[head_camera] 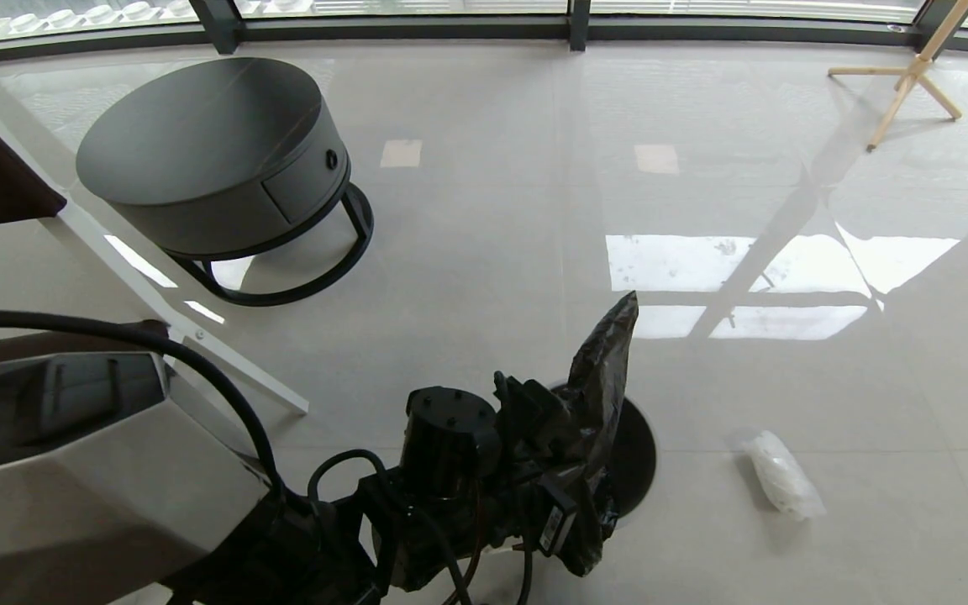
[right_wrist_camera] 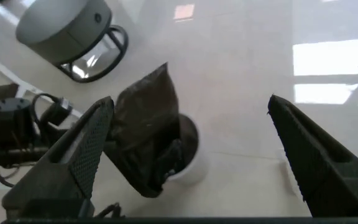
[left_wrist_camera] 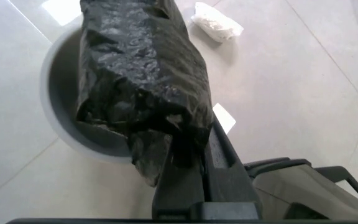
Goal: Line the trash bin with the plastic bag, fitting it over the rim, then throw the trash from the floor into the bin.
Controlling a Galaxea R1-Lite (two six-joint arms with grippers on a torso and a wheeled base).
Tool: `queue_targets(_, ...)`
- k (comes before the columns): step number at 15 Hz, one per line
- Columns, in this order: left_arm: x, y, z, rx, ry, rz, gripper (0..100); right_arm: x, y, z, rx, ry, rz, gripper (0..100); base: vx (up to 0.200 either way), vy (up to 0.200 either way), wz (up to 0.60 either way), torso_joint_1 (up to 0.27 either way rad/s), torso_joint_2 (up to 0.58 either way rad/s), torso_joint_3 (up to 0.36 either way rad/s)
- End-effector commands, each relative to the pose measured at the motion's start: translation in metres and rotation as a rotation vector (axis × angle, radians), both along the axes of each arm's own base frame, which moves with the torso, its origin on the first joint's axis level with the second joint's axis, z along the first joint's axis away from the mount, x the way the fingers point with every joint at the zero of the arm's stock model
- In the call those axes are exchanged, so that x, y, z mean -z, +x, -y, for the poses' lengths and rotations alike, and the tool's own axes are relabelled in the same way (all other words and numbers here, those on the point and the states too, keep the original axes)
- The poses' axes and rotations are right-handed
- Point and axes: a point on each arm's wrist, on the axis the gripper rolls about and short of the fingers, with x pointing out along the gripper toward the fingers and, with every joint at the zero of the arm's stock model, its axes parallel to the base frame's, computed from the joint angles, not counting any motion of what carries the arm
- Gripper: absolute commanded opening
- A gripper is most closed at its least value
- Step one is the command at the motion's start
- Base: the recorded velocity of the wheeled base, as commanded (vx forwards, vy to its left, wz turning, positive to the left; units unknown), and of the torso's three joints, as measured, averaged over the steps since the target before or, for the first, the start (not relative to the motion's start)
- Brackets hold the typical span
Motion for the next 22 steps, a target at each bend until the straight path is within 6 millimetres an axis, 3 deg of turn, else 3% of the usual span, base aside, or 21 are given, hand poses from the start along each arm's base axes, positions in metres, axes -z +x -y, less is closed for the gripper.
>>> queue_targets(1, -0.004, 0.006, 0.004, -0.005, -0.012, 0.014, 0, -0.019, 0.063, -0.026, -0.091, -0.014, -0.097, 100, 0.0, 0.0, 0.0, 0.0, 0.0, 0.0)
queue_targets(4, -0.001, 0.008, 0.005, -0.004, -0.009, 0.013, 0, -0.023, 0.105, -0.041, -0.105, 0.01, -0.191, 100, 0.0, 0.0, 0.0, 0.0, 0.0, 0.0)
queue_targets(11, -0.004, 0.006, 0.005, 0.004, -0.005, 0.031, 0, 0.003, 0.207, -0.078, -0.115, 0.071, -0.307, 100, 0.0, 0.0, 0.0, 0.0, 0.0, 0.0)
queue_targets(14, -0.003, 0.005, 0.004, 0.004, -0.002, 0.028, 0, 0.009, 0.232, -0.092, -0.142, 0.104, -0.345, 100, 0.0, 0.0, 0.0, 0.0, 0.0, 0.0)
queue_targets(17, -0.003, 0.005, 0.005, 0.005, -0.002, 0.028, 0, 0.022, 0.259, -0.12, -0.184, 0.091, -0.372, 100, 0.0, 0.0, 0.0, 0.0, 0.0, 0.0)
queue_targets(22, -0.003, 0.005, 0.005, 0.007, -0.002, 0.028, 0, 0.049, 0.293, -0.15, -0.207, 0.104, -0.434, 100, 0.0, 0.0, 0.0, 0.0, 0.0, 0.0)
